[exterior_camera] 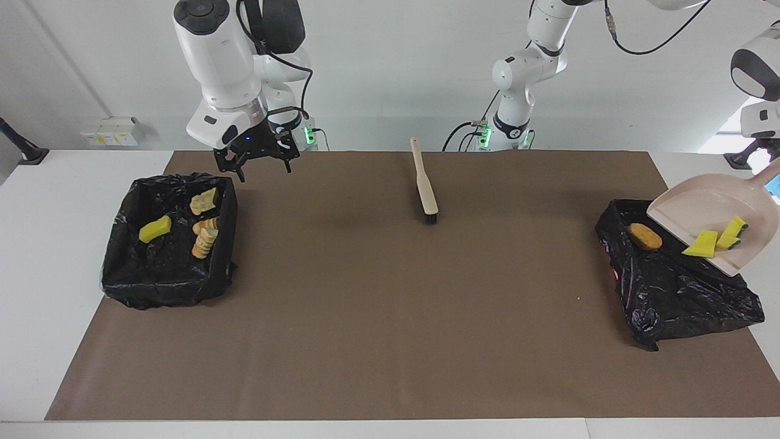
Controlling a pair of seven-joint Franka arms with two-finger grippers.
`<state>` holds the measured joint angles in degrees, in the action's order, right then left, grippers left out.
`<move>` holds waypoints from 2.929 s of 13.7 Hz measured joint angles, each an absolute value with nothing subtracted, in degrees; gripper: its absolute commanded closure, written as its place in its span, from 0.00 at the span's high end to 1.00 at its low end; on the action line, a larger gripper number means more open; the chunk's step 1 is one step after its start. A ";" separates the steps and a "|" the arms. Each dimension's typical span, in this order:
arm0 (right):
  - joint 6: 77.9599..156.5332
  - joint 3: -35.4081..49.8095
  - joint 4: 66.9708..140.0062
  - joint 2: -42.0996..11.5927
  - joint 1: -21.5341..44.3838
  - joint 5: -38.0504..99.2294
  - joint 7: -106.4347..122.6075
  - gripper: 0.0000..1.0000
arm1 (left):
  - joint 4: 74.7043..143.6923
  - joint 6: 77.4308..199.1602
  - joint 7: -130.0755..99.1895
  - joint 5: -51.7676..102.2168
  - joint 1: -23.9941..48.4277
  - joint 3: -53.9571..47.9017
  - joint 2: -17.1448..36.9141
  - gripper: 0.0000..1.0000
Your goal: Sweep and dump trash in bin
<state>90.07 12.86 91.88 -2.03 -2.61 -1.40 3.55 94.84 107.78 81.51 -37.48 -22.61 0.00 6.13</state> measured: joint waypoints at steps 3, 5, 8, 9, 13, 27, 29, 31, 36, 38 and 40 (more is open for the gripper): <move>90.08 7.95 90.60 -2.05 -2.09 -3.04 6.57 1.00 | 94.86 112.42 81.78 -41.74 -22.51 -0.18 7.06 0.00; 90.09 2.83 90.17 -2.15 -1.32 -3.21 7.79 1.00 | 94.82 114.50 81.81 -46.16 -22.07 -0.26 7.84 0.00; 90.22 -0.74 89.57 -1.83 -1.21 -3.19 7.86 1.00 | 94.79 115.09 81.81 -52.21 -19.78 -0.47 8.04 0.00; 90.13 -0.76 89.76 -1.06 -1.17 -3.03 6.63 1.00 | 94.78 115.07 81.80 -54.22 -18.86 -0.53 8.04 0.00; 90.10 -0.70 92.96 2.53 -1.09 0.67 0.63 1.00 | 94.56 114.65 81.80 -61.59 -16.02 -0.54 8.02 0.00; 89.47 -1.85 92.70 2.72 -5.87 1.19 0.40 1.00 | 85.84 102.29 80.09 -36.77 -12.05 -0.99 4.52 0.00; 88.43 -1.31 91.51 2.54 -5.40 1.19 0.33 1.00 | 85.85 97.79 73.85 -31.38 -9.33 -1.30 3.67 0.00; 88.40 -1.23 91.11 2.38 -5.36 1.15 0.31 1.00 | 85.85 93.39 67.24 -26.95 -6.90 -1.73 3.28 0.00; 90.26 -1.00 90.94 2.12 -4.19 0.88 2.84 1.00 | 87.13 83.43 39.85 -15.59 2.35 -2.52 1.81 0.00; 90.26 -0.58 90.94 2.12 -3.57 0.90 2.25 1.00 | 88.64 83.29 28.07 -10.99 7.14 -2.83 1.61 0.00; 90.26 -0.27 90.93 2.12 -2.90 0.90 1.19 1.00 | 90.47 84.69 18.30 -6.65 11.46 -2.98 1.63 0.00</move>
<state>90.26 -0.27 90.93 2.12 -2.90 0.90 1.19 90.47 84.69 18.30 -6.65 11.46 -2.98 1.63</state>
